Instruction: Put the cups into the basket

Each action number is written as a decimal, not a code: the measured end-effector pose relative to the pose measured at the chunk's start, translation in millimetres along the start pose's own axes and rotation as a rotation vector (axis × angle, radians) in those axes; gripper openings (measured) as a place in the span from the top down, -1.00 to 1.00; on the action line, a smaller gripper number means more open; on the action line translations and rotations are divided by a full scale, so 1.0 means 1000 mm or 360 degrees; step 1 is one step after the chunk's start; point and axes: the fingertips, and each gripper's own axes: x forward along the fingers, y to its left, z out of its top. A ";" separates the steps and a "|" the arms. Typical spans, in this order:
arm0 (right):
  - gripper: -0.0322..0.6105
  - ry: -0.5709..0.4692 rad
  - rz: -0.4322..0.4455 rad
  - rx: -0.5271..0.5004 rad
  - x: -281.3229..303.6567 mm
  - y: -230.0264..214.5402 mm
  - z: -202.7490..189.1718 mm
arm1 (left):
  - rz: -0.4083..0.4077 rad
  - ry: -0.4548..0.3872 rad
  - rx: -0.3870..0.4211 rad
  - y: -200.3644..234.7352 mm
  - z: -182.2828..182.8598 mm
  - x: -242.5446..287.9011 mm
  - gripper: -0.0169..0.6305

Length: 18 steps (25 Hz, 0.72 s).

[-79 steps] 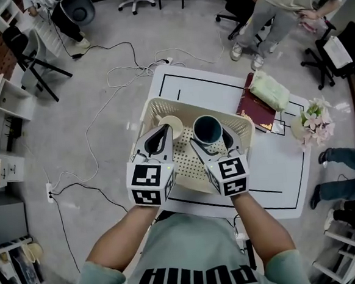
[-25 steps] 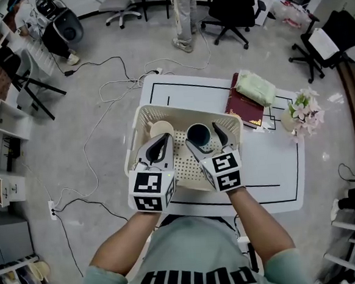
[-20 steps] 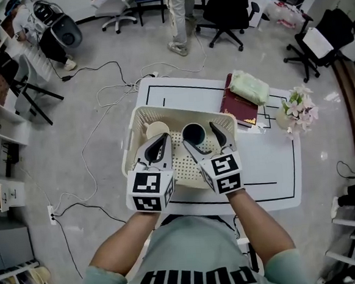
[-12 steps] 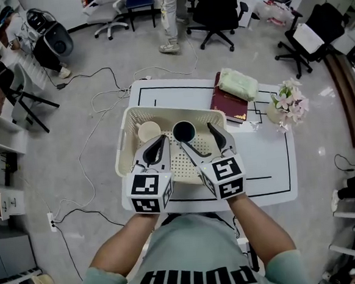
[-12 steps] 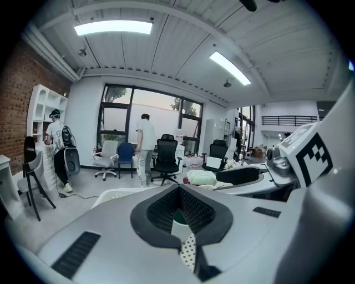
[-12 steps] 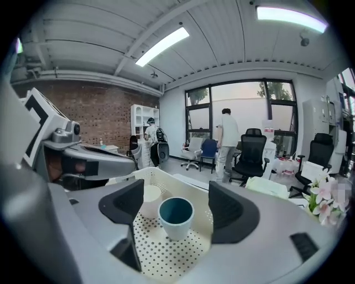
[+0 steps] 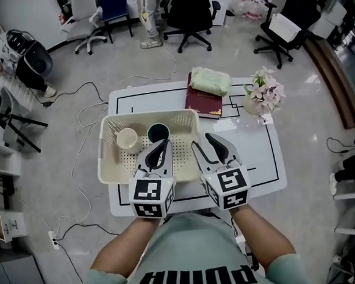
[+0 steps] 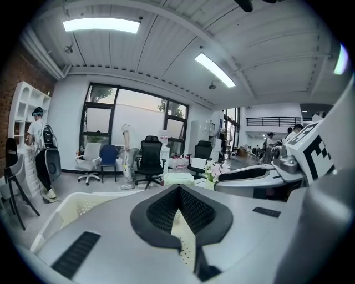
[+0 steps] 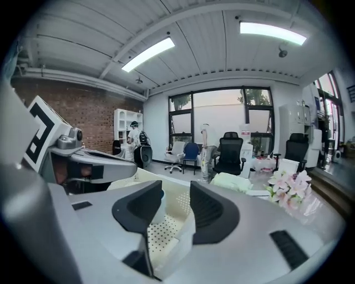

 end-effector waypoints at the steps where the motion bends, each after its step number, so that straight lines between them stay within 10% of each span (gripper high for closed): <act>1: 0.40 0.0006 -0.0033 0.0009 -0.007 -0.008 -0.003 | -0.0022 -0.0002 0.0010 -0.009 0.001 0.003 0.93; 11: 0.80 0.0039 -0.0305 0.0091 -0.068 -0.075 -0.026 | -0.0193 -0.0002 0.0103 -0.087 -0.003 0.020 0.93; 18: 0.85 0.0033 -0.0245 0.0084 -0.094 -0.087 -0.032 | -0.0173 -0.0025 0.0144 -0.126 -0.004 0.015 0.93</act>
